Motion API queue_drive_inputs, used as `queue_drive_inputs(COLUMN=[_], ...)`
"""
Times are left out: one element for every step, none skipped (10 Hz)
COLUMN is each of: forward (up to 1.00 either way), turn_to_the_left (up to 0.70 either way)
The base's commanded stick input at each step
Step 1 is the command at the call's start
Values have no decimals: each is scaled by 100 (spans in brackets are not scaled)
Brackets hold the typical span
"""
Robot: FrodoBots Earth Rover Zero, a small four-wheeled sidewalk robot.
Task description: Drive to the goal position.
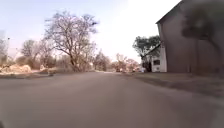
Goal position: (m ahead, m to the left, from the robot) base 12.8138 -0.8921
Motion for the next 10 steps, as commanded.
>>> queue_drive_inputs(forward=[70, 70, 70, 70, 70, 70, 70, 70, 70, 70], turn_to_the_left=[0, 0, 0, 0, 0, -8, -25, -29, -12, 0])
